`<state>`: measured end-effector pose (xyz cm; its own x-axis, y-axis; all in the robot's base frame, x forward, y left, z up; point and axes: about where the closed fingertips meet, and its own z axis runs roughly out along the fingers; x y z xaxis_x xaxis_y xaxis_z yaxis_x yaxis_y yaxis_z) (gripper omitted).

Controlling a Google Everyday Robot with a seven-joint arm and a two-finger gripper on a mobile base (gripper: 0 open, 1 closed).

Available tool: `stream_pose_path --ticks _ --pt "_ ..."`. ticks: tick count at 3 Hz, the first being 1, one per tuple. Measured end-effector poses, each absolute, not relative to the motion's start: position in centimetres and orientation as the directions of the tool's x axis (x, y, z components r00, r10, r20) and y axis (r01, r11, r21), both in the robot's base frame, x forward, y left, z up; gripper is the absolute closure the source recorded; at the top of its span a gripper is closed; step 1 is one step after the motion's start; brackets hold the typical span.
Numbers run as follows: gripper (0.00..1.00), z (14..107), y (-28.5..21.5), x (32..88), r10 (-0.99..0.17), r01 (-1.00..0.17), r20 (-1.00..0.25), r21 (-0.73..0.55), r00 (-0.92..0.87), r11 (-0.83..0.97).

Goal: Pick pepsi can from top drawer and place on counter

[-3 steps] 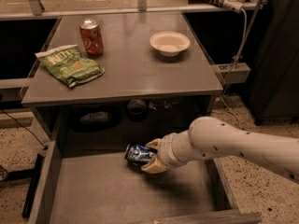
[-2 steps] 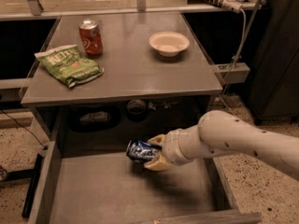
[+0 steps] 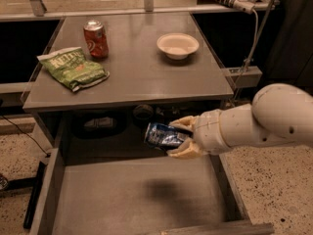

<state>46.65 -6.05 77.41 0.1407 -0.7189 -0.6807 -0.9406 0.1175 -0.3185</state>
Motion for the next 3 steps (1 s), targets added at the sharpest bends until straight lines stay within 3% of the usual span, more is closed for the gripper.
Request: stream_pose_path --ticks 2,3 --pt "1.0 89.9 -9.3 46.9 -0.759 -0.886 -0.611 -0.452 0.224 0.103" --pt "1.0 89.9 -9.3 46.9 -0.759 -0.886 -0.611 -0.452 0.224 0.103"
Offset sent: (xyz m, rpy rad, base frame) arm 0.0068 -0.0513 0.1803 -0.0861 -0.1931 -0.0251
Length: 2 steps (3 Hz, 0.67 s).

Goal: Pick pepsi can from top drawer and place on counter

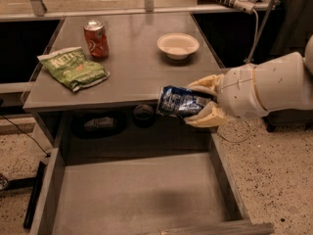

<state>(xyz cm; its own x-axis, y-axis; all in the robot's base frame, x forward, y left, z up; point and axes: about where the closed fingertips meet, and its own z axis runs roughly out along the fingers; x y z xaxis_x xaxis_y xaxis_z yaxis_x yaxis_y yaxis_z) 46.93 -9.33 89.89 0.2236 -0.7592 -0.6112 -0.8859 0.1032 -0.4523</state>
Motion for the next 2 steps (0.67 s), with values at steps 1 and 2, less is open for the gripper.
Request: stream_pose_path --ticks 1,2 --pt "1.0 90.2 -9.3 47.1 -0.76 -0.881 -0.609 -0.462 0.228 0.106" --pt "1.0 91.8 -9.0 49.4 -0.758 -0.864 -0.598 -0.494 0.26 0.093"
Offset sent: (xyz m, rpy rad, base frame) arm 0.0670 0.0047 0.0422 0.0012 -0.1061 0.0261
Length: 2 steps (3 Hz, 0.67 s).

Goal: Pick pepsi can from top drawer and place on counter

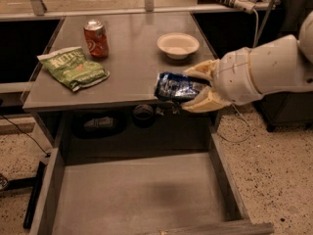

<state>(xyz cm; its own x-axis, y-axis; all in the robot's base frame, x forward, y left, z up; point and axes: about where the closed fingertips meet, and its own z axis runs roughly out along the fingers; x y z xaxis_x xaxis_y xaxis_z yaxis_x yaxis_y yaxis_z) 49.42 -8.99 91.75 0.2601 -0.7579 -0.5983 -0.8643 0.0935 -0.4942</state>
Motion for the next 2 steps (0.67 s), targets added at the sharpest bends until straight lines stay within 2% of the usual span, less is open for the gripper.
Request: stream_pose_path --ticks 2 --pt "1.0 94.5 -5.0 57.9 -0.722 -0.866 -0.601 -0.501 0.342 0.007"
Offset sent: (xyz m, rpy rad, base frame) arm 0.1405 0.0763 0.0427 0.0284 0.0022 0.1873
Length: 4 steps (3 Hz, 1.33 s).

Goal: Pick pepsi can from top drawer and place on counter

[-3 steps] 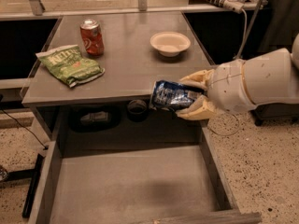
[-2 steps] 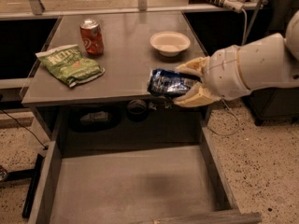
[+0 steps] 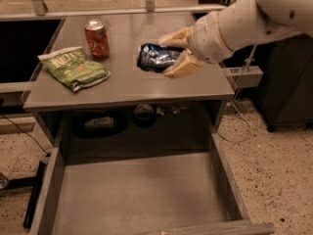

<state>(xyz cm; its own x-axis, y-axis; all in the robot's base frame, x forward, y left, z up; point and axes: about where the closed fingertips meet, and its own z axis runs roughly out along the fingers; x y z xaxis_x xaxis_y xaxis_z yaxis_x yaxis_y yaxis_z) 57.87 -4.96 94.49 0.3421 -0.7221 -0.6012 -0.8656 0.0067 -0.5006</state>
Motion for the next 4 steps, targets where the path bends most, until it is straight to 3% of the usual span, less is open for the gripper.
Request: stream_pose_path --ticks 2,4 --pt "1.0 92.9 -1.1 65.1 -0.717 -0.898 -0.62 -0.44 0.317 -0.017" --pt "1.0 89.7 -2.7 69.5 -0.8 -0.896 -0.587 -0.414 0.125 0.164"
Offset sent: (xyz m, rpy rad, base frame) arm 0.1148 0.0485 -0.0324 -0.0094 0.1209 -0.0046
